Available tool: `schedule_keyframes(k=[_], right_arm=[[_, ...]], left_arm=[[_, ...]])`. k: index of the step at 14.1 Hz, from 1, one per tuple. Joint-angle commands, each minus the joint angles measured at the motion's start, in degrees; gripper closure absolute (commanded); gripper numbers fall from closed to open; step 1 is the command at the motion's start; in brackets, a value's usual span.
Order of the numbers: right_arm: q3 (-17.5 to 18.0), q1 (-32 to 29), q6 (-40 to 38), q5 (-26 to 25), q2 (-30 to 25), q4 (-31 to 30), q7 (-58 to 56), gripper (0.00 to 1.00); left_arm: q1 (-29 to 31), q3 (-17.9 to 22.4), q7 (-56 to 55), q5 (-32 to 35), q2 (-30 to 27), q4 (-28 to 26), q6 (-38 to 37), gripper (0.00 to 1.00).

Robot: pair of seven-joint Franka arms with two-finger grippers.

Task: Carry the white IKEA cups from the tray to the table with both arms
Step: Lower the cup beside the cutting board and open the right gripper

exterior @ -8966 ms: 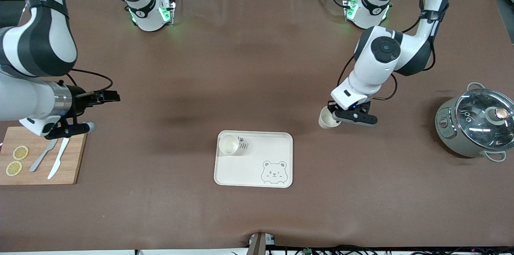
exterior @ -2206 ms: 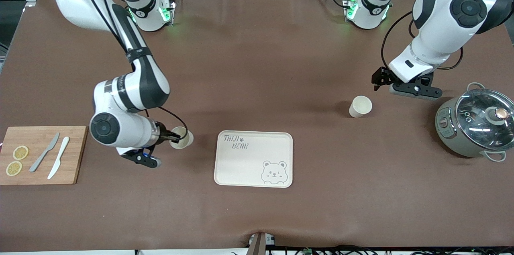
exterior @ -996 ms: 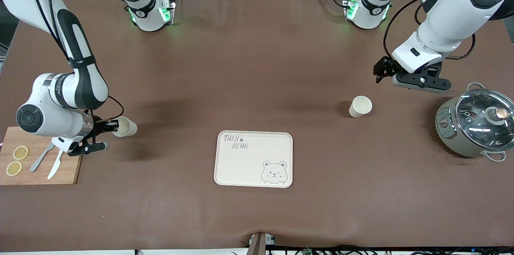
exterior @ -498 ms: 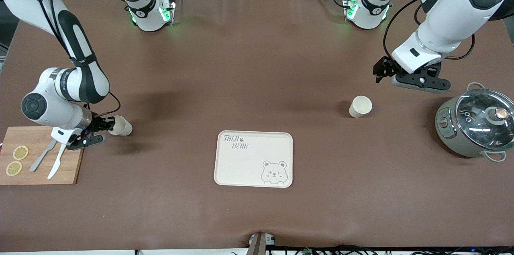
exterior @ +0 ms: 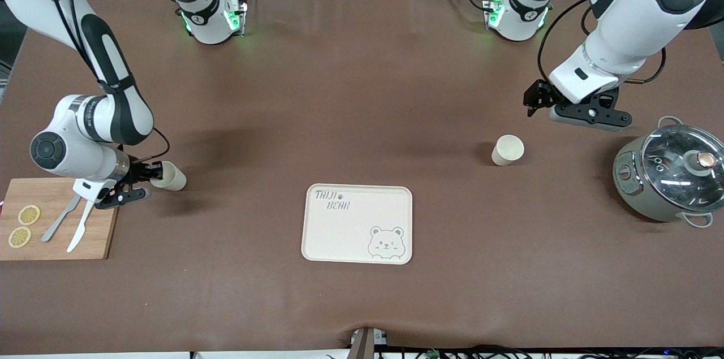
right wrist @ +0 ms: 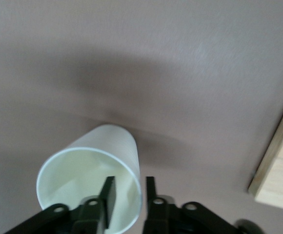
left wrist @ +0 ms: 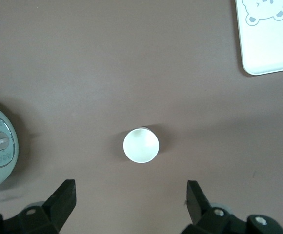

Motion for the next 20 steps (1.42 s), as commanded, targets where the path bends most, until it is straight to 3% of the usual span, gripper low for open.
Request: schedule_keyframes(k=[1, 4, 8, 15, 20], right_arm=[[0.69, -1.01, -5.49, -0.65, -0.87, 2.53, -0.74, 0.00], [0.78, -1.02, -11.71, -0.65, -1.14, 7.87, -1.01, 0.00], [1.31, -0.32, -28.94, -0.21, 0.53, 23.42, -0.92, 0.00], [2.98, 0.13, -36.07, -0.56, 0.53, 35.55, -0.39, 0.00], [2.54, 0.39, -36.26, -1.44, 0.18, 44.89, -0.39, 0.00]], left_arm=[[0.18, -0.70, -1.18, -0.91, 0.18, 0.62, -0.82, 0.00], [0.18, -0.70, -1.18, -0.91, 0.53, 0.62, -0.82, 0.00], [0.18, -0.79, -1.27, -0.91, 0.53, 0.62, -0.82, 0.00], [0.18, -0.79, -1.36, -0.91, 0.53, 0.62, -0.82, 0.00], [0.18, -0.79, -1.27, -0.91, 0.53, 0.62, -0.82, 0.00]])
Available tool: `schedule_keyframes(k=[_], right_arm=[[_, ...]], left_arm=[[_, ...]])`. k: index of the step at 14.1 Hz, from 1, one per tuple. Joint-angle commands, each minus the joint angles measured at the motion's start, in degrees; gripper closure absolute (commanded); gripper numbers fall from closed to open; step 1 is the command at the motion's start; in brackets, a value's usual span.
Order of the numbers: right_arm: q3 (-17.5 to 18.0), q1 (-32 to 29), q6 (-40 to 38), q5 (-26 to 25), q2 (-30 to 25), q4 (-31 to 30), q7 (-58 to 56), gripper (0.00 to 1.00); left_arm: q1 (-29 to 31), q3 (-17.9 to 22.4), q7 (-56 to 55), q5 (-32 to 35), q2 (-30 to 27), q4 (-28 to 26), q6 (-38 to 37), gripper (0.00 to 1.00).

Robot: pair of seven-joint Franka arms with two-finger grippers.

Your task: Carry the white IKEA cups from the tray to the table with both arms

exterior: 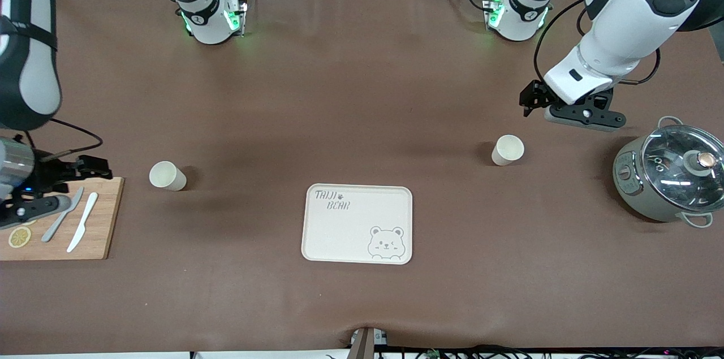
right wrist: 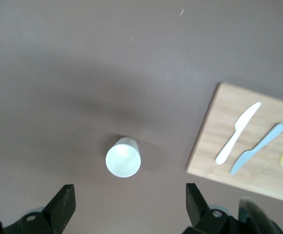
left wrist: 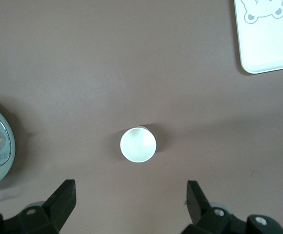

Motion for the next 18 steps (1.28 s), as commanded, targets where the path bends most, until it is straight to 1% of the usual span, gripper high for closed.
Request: schedule_keyframes(k=[1, 3, 4, 5, 9, 12, 14, 15, 16, 17, 18], right_arm=[[0.11, -0.05, -1.49, -1.22, 0.48, 4.07, 0.05, 0.00], [0.38, 0.30, -1.67, -0.96, -1.97, 4.07, -0.48, 0.00], [0.38, 0.04, -4.02, 0.00, -5.12, 2.68, -0.66, 0.00], [0.29, 0.13, -7.61, 0.44, -6.19, 2.23, -1.44, 0.00], [0.02, 0.83, -13.00, 0.53, -9.27, 1.44, -1.45, 0.00], [-0.67, 1.80, -12.04, 0.62, -13.66, -3.99, -1.36, 0.00], [-0.77, 2.06, -11.69, 0.88, -15.60, -6.55, -0.75, 0.00], [-1.38, 2.85, -11.16, 0.88, -17.43, -9.08, -0.74, 0.00], [-2.25, 2.85, -8.90, 0.88, -19.37, -12.15, -0.74, 0.00], [-2.61, 2.85, -6.70, 0.88, -21.82, -15.67, -0.74, 0.00], [-2.53, 3.03, -5.89, 0.88, -23.33, -17.44, -0.66, 0.00]], left_arm=[[0.19, -0.44, -1.01, -0.87, 0.16, 0.63, -0.77, 0.00], [0.19, -0.53, -1.10, -0.87, 0.16, 0.63, -0.77, 0.00], [0.19, -0.53, -1.01, -0.87, 0.16, 0.63, -0.77, 0.00], [0.19, -0.53, -1.01, -0.87, 0.16, 0.63, -0.77, 0.00], [0.19, -0.44, -1.01, -0.87, 0.16, 0.63, -0.77, 0.00], [0.28, -0.44, -1.01, -0.87, 0.16, 0.63, -0.77, 0.00], [0.19, -0.53, -1.01, -0.87, 0.16, 0.63, -0.77, 0.00], [0.19, -0.44, -1.10, -0.87, 0.16, 0.63, -0.77, 0.00], [0.19, -0.53, -1.10, -0.87, 0.16, 0.63, -0.77, 0.00], [0.19, -0.44, -1.10, -0.87, 0.16, 0.63, -0.77, 0.00], [0.19, -0.53, -1.10, -0.87, 0.16, 0.63, -0.77, 0.00]])
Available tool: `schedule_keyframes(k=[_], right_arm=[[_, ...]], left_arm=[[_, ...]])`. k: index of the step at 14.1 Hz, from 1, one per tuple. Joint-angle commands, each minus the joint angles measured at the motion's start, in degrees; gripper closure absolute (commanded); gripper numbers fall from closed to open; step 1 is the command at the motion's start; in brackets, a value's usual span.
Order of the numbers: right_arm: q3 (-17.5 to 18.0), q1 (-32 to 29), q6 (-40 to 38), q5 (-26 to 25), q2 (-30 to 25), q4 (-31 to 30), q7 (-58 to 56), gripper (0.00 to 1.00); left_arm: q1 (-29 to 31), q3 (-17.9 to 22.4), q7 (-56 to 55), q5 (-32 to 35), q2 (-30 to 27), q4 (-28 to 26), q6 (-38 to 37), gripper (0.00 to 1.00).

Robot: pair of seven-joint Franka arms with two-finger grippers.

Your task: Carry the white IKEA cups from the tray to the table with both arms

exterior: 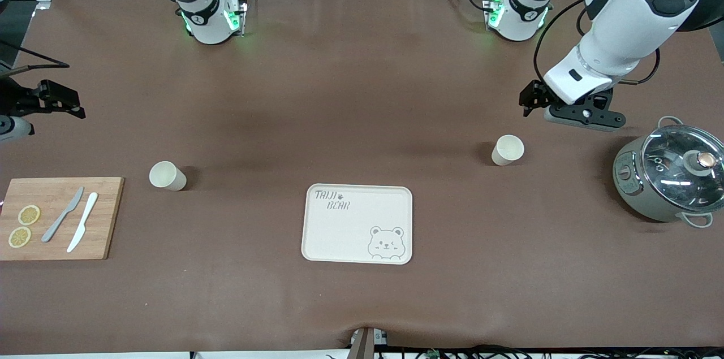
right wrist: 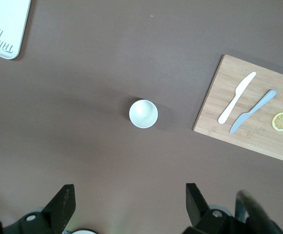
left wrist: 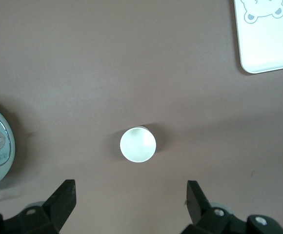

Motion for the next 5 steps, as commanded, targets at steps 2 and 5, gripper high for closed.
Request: schedule_keyframes(k=[2, 5], right_arm=[[-1.45, 1.66, 2.99, 0.90, -7.25, -8.71, 0.13, 0.00], [-2.50, 2.45, 2.47, 3.27, -8.82, -8.80, 0.13, 0.00]], left_arm=[[0.19, -0.50, -1.09, -0.87, 0.24, 0.64, -0.77, 0.00], [0.19, -0.41, -1.09, -0.95, 0.24, 0.64, -0.77, 0.00]])
